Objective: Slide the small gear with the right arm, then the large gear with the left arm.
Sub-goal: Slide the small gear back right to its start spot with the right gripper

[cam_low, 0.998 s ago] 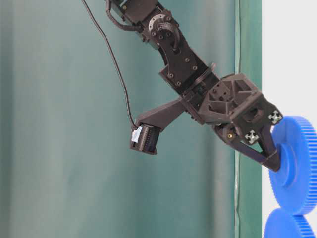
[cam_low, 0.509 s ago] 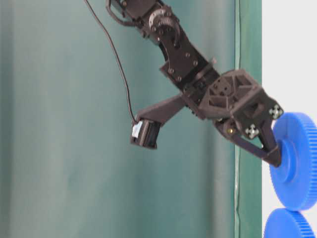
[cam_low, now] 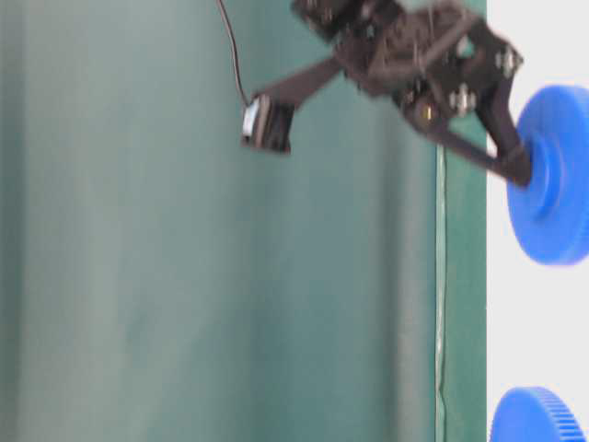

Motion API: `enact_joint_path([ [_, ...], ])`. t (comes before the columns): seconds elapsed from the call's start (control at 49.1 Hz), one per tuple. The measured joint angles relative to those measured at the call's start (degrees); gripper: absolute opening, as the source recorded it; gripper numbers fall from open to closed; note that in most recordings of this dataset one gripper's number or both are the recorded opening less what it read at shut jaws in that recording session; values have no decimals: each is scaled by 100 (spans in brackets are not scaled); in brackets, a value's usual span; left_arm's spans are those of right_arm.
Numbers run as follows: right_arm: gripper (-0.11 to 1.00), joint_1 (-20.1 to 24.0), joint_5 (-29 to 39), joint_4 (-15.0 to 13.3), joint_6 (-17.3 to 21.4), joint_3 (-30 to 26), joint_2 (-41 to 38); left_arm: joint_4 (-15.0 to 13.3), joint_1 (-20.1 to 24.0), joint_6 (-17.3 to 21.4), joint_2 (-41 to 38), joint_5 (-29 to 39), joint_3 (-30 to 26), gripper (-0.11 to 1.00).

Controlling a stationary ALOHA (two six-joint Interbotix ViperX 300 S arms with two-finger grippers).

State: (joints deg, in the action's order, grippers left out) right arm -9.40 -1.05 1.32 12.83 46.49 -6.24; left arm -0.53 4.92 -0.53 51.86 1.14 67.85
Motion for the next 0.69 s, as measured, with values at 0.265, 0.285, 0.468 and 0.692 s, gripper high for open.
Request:
enact_joint_path([
  [0.265, 53, -123, 18, 88, 853, 1134, 1011, 9, 0, 0, 0, -158, 0, 0],
  [0.285, 53, -132, 26, 88, 914, 1213, 1090, 9, 0, 0, 0, -176, 0, 0],
  [0.468, 53, -281, 378, 97, 1204, 1670, 1687, 0, 9, 0, 0, -211, 0, 0],
  [0.692, 52, -721, 888, 53, 1266, 1969, 2232, 9, 53, 0, 0, -211, 0, 0],
])
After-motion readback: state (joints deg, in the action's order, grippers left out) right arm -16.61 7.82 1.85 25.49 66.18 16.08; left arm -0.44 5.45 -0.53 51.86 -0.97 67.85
